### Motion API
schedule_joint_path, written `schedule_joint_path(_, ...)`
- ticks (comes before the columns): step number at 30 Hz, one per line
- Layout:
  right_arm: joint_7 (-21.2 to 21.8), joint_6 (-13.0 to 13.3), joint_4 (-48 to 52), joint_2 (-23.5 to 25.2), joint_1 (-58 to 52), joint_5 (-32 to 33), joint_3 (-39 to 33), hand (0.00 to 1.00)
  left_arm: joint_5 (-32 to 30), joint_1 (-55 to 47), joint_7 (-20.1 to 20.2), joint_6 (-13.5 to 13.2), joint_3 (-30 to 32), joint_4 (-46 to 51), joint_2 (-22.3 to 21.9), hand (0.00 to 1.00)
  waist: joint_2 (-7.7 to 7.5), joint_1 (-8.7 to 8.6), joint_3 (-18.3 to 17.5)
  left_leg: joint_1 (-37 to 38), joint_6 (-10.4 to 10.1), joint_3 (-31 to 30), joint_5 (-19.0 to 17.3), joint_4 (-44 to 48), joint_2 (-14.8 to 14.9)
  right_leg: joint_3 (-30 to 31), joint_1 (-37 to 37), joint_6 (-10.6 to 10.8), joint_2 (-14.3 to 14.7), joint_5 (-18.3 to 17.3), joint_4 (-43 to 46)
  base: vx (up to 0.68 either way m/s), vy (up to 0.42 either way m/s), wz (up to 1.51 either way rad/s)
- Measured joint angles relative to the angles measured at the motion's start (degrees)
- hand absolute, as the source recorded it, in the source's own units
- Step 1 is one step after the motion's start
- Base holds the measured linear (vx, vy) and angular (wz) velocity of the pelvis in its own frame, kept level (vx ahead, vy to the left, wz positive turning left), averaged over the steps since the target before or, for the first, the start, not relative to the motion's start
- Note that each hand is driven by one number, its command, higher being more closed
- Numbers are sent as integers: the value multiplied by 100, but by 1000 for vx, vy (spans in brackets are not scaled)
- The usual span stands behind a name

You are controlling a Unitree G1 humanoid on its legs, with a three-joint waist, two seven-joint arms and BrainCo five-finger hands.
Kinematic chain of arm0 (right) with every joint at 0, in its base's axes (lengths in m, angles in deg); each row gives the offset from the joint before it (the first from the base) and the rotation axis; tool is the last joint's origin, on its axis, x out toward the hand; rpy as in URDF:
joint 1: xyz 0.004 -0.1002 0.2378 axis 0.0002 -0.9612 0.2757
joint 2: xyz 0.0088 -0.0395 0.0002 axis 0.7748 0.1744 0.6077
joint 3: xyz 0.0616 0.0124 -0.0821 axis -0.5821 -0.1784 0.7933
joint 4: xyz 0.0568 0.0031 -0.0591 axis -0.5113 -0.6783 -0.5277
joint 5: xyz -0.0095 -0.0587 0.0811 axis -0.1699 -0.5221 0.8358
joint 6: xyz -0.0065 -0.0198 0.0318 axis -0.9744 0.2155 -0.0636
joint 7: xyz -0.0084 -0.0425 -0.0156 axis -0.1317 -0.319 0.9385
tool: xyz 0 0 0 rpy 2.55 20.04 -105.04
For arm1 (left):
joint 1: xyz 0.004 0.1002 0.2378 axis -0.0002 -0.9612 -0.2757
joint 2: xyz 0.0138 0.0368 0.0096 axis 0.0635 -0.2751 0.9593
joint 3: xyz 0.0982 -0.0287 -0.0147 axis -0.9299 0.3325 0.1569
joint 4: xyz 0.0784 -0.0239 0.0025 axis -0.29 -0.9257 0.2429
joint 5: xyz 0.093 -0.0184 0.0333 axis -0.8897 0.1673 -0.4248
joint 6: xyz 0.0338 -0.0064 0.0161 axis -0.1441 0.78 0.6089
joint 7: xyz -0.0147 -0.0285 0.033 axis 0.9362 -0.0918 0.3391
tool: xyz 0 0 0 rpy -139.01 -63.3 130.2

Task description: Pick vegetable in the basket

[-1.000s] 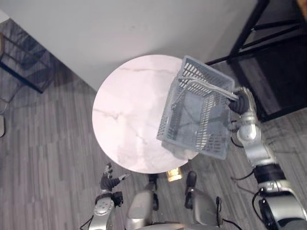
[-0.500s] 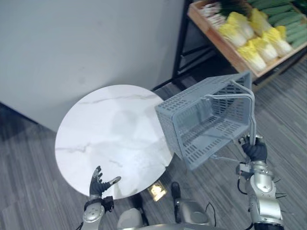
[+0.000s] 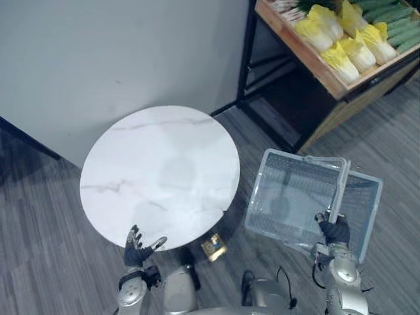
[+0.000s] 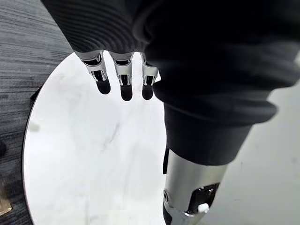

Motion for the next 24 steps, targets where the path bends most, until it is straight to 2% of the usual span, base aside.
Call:
schedule_joint_path(1, -51, 0, 49, 80, 15, 42, -73, 100, 2, -71, 14, 4, -64, 165, -5, 0, -33, 18, 25, -62, 186, -34, -358, 535, 70, 64, -87, -79, 2, 36, 26, -188, -49, -23)
schedule_joint_path(2, -89, 0, 102, 114, -5, 84, -73, 100, 4, -105, 20, 4, -80, 236, -8, 0, -40, 17, 28, -53, 234, -47, -580, 881, 99, 129, -112, -112, 7, 51, 27, -143, -24, -47)
schedule_joint_path(3, -118, -3, 246, 186, -62, 144, -55, 100, 9, -223, 18, -3, -77, 365, -20, 0, -35, 30, 23, 46, 241, -108, -1026, 1413, 158, 297, -137, -110, 53, 109, 28, -92, 20, -68)
schedule_joint_path(4, -136, -2, 439, 227, -170, 192, 4, 100, 18, -248, 15, -6, -69, 451, -33, 0, 14, 76, 15, 270, 228, -188, -1370, 1638, 198, 515, -203, -92, 142, 152, 35, -84, 48, -76)
schedule_joint_path(6, -158, 0, 702, 272, -250, 273, 34, 100, 34, -401, 9, -21, -69, 601, -64, 0, 119, 63, -45, 531, 182, -262, -1762, 1369, 203, 687, -364, -20, 283, 185, 45, -102, 123, -76)
schedule_joint_path(7, -215, 10, 756, 273, -300, 356, 11, 100, 84, -406, 7, -33, -78, 619, -90, 0, 189, 47, -104, 707, 26, -194, -2006, 1060, 200, 691, -444, 12, 302, 197, 68, -106, 161, -61)
schedule_joint_path(8, -234, 12, 756, 300, -328, 364, -5, 100, 90, -377, 5, -33, -78, 609, -86, 0, 137, 34, -104, 762, -30, -128, -1995, 986, 180, 703, -443, 36, 279, 209, 71, -67, 137, -46)
schedule_joint_path(10, -264, 14, 897, 404, -573, 594, -102, 100, 126, -336, 0, -48, -197, 614, -93, 0, -5, 1, -205, 879, -11, 80, -2004, 877, 112, 872, -442, 182, 240, 317, -24, 21, 76, -36)
schedule_joint_path(14, -271, 43, 978, 487, -638, 718, -118, 100, 118, -292, 0, -51, -334, 633, -140, 0, -21, -78, -231, 1014, -8, 662, -2113, 1080, 137, 1351, -587, 283, 344, 543, -62, 61, 105, -77)
schedule_joint_path(15, -275, 43, 978, 508, -567, 757, -83, 100, 117, -262, -11, -51, -334, 669, -150, 0, -18, -70, -234, 1037, -6, 865, -2149, 1151, 194, 1526, -680, 294, 428, 634, -89, 32, 44, -166)
schedule_joint_path(16, -293, 43, 971, 509, -364, 795, 61, 100, 118, -192, -40, -51, -326, 758, -133, 0, -13, -42, -232, 1157, 15, 1319, -2207, 1196, 374, 1475, -872, 215, 572, 871, -182, 11, 6, -188)
schedule_joint_path(17, -295, 43, 966, 520, -285, 794, 127, 100, 118, -161, -63, -52, -330, 795, -109, 0, -18, -41, -235, 1238, 24, 1556, -2225, 1177, 429, 1096, -908, 81, 550, 953, -337, -15, -31, -194)
schedule_joint_path(18, -293, 49, 946, 528, -197, 793, 160, 100, 118, -86, -104, -54, -357, 779, -88, 0, 17, -62, -217, 1364, 37, 1823, -2239, 1073, 461, 603, -904, -103, 404, 904, -457, 16, 5, -163)
schedule_joint_path(20, -268, 155, 604, 511, 70, 789, 210, 100, 116, 252, -118, -113, -468, 736, 57, 0, 29, -93, -216, 1883, 37, 2482, -2244, 642, 401, -1603, -878, -289, -322, 865, -213, 121, -17, -199)
schedule_joint_path(22, -216, 156, 353, 441, 262, 777, 294, 100, 119, 425, -121, -119, -443, 634, 93, 0, 49, -79, -221, 2134, 35, 2691, -2246, 555, 415, -2190, -834, -300, -396, 878, -52, 168, -144, -177)
schedule_joint_path(24, -114, 152, 198, 285, 365, 700, 538, 100, 119, 639, -94, -112, -538, 429, 91, 0, 126, -166, -226, 2277, 37, 2765, -2245, 847, 586, -1909, -950, -336, -131, 731, 103, 218, -188, -143)
